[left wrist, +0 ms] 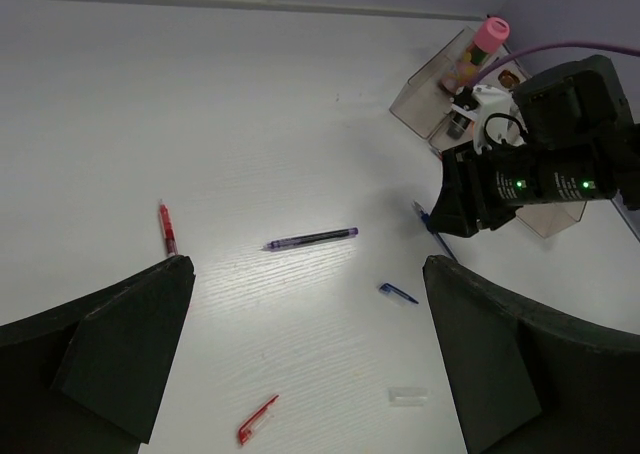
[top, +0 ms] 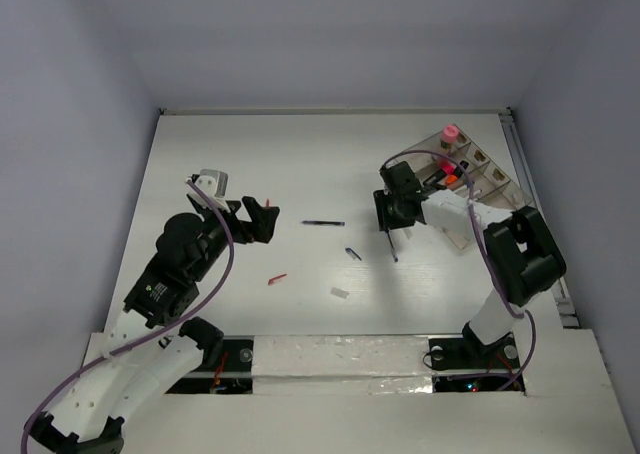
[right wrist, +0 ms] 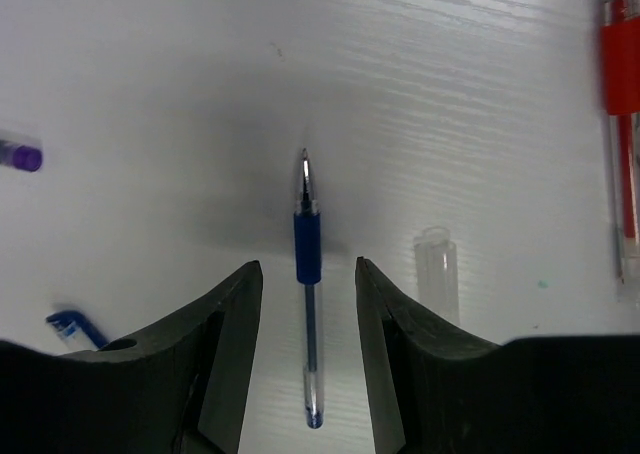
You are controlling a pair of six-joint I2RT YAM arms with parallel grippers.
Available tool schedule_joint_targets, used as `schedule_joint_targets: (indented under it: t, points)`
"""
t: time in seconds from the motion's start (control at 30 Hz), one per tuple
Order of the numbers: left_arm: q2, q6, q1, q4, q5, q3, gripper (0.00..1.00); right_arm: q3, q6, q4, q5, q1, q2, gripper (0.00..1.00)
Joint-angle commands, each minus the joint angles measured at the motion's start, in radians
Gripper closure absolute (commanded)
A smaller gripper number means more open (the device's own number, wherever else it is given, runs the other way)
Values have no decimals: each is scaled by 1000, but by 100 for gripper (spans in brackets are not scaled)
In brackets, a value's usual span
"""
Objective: Sort the stationery into containers
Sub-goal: Pick up the pen from the center of the board.
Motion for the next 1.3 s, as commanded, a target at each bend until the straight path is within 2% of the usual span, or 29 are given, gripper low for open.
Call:
schedule_joint_targets:
  t: [0.0,0.1,0.23,0.33,0.37,0.4,0.53,0.63,0.8,0.87,1.03,1.2,1.27]
  points:
    - [3,14,8,57,21,-7,1,60,-31,-35,88,5,37,52]
    - [5,16,17,60,27,-7,1,69,-35,-35,85,5,76,53]
    - [6,17,17,60,35,-7,1,89,-40,-20,57,5,131,64]
    - [11,19,17,60,45,-7,1,114,-37,-10,45,5,163,83]
    - [11,19,17,60,46,-9,1,118,-37,-13,43,5,168,98]
    - [12,21,17,60,52,-7,1,123,-34,-15,43,5,169,100]
    - [-1,21,26,90,143,-18,1,148,-23,-1,43,5,98,100]
    - [15,16,37,121,254,-20,1,154,3,63,-22,16,-43,100]
    - [78,-12,74,185,468,-29,1,62,188,403,-281,49,-252,100]
    - [91,-21,109,199,506,-32,1,40,241,555,-328,83,-269,100]
    - [111,-58,149,262,610,-50,13,11,354,762,-353,169,-271,100]
    - [134,-70,161,288,655,-52,16,20,376,896,-305,287,-246,100]
    - [135,-71,170,290,653,-56,18,37,379,912,-309,297,-236,100]
